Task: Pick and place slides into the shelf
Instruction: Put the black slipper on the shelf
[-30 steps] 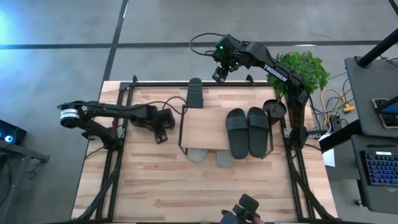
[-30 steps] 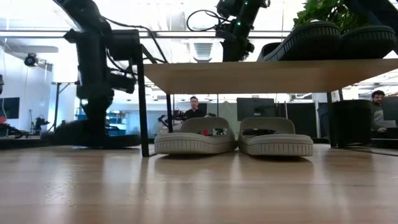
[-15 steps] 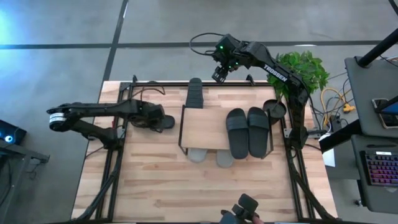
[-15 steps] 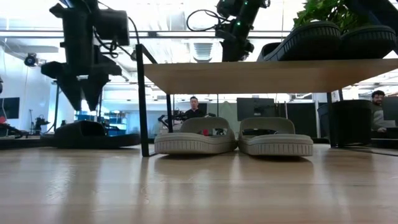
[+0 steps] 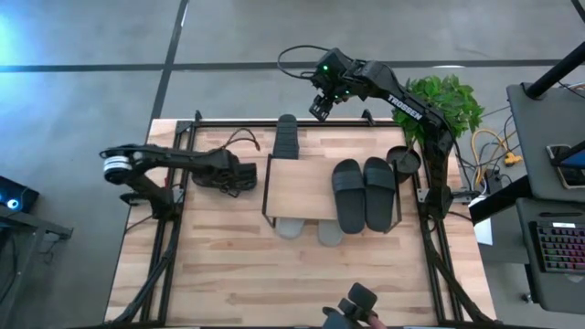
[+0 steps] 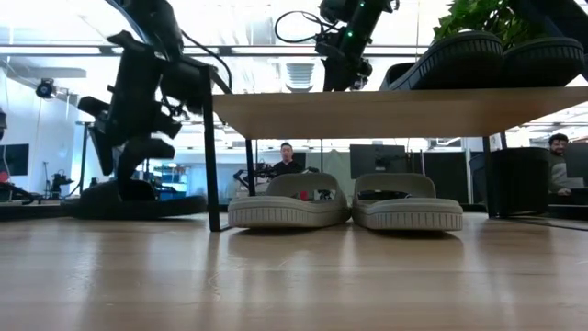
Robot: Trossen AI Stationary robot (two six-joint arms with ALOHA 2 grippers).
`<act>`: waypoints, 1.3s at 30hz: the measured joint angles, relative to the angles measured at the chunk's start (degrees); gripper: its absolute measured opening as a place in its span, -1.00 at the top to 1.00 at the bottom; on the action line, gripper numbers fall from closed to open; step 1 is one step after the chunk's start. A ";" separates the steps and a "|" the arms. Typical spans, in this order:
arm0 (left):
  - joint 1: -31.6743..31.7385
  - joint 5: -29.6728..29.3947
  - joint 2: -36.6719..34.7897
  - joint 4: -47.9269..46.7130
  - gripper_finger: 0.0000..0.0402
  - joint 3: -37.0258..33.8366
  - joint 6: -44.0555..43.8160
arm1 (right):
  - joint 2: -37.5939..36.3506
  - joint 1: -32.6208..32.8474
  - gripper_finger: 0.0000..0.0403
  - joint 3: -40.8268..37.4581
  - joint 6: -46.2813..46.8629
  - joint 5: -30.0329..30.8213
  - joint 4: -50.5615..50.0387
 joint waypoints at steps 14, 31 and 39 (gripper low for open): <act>1.16 -4.95 3.71 -0.41 0.31 0.63 3.12 | 0.00 0.00 0.04 0.00 -0.02 -0.02 -0.52; 3.28 -7.42 -5.56 -4.54 0.99 5.94 13.59 | 0.00 0.00 0.04 0.00 -0.20 -0.02 -1.09; 1.54 -6.26 -21.11 2.07 1.00 18.37 33.42 | -0.07 -0.36 0.04 0.00 -0.04 1.90 -0.63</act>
